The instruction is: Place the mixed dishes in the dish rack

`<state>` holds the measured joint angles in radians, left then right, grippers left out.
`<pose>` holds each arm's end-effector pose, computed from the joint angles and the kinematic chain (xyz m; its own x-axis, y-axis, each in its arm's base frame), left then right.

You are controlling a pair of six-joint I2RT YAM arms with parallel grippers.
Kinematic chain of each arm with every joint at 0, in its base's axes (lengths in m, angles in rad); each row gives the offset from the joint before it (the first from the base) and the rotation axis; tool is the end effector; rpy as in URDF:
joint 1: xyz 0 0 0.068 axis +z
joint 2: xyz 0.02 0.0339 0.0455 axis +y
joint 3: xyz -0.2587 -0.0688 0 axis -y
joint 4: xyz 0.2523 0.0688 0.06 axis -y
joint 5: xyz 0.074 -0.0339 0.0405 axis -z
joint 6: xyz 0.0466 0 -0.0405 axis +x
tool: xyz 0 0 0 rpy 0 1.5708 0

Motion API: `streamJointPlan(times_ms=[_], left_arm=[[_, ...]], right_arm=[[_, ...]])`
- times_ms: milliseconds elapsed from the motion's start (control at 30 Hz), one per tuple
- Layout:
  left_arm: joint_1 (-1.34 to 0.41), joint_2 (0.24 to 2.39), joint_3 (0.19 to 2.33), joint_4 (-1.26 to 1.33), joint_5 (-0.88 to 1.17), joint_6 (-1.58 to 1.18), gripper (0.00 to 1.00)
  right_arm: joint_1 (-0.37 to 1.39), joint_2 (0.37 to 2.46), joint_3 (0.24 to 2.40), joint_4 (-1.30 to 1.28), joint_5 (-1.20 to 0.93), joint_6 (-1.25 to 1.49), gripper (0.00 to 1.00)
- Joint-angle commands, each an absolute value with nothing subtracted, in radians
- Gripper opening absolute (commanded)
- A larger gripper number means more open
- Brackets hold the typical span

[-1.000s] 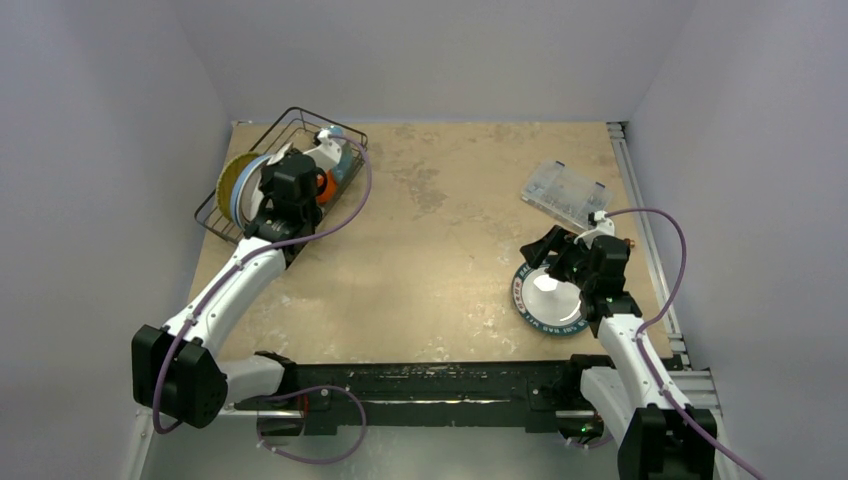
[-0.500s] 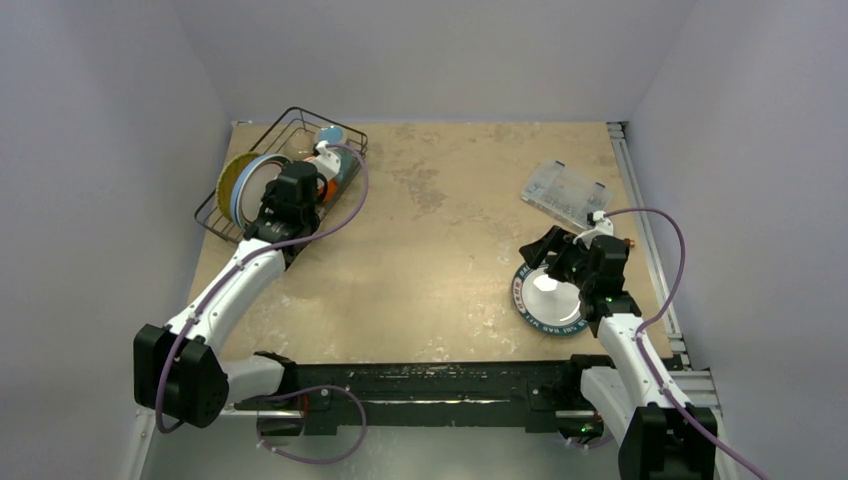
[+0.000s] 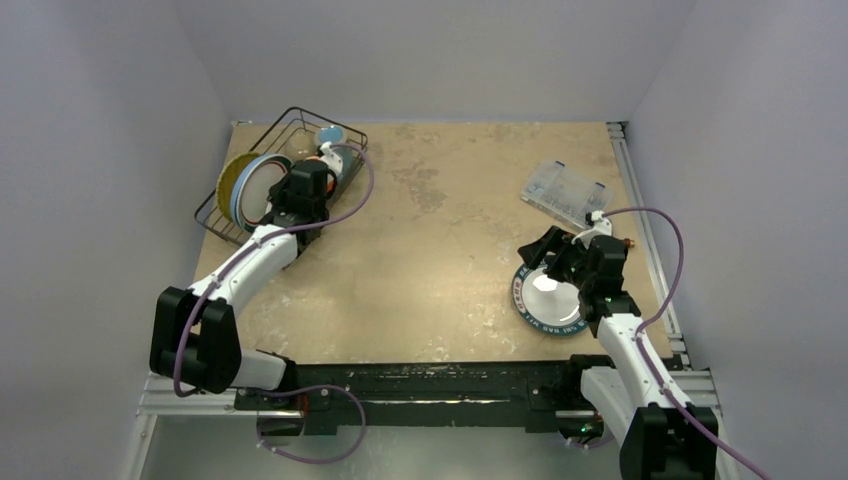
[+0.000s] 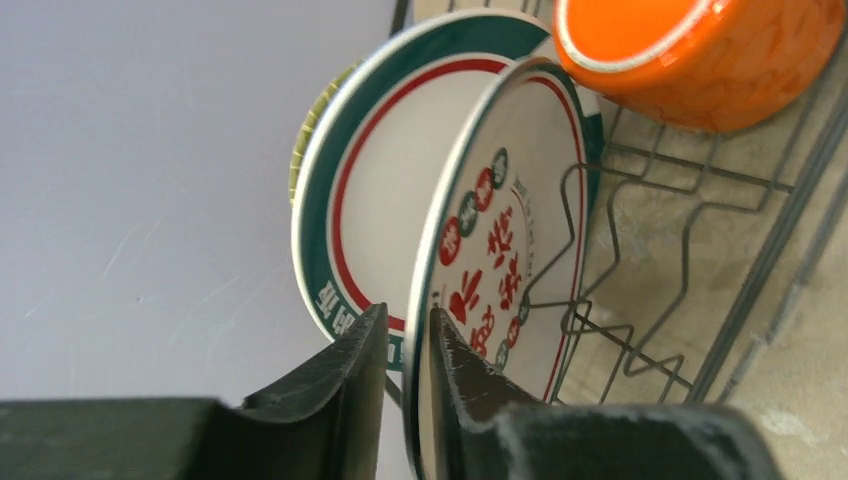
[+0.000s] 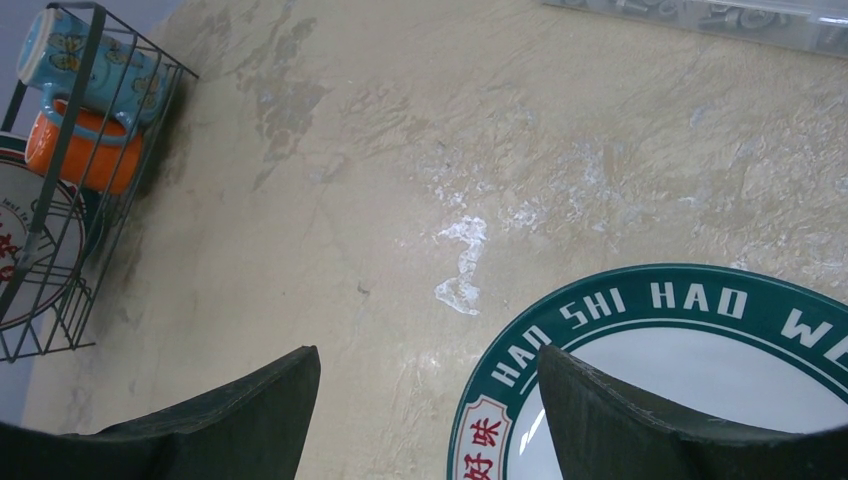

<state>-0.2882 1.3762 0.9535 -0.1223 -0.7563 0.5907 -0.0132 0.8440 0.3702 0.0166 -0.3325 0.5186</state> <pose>0.3130 -0.0594 0.2626 -0.6110 0.6037 -0.5121 -0.0188 0.6357 0.7717 0.2061 0.0125 0.1930 -0.5223 0.4755 -0.7079 -0.0247 0.8213 0.5699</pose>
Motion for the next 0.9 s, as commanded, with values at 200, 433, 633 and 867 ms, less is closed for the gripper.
streamJointPlan(times_ms=[200,433,633,867], left_arm=[[-0.221,1.369,0.994,-0.032,-0.823,0.419,0.58],[-0.180,1.328,0.918,0.046,-0.837,0.315,0.74],[-0.139,1.322,0.941,0.038,-0.837,0.235,0.71],[-0.115,1.292,0.948,0.012,-0.808,0.174,0.66]], right_arm=[[-0.008,0.858,0.376,0.053,-0.339,0.499,0.80],[-0.008,0.867,0.378,0.049,-0.330,0.499,0.80],[0.004,0.895,0.385,0.047,-0.318,0.500,0.80],[0.023,0.918,0.391,0.046,-0.301,0.499,0.80]])
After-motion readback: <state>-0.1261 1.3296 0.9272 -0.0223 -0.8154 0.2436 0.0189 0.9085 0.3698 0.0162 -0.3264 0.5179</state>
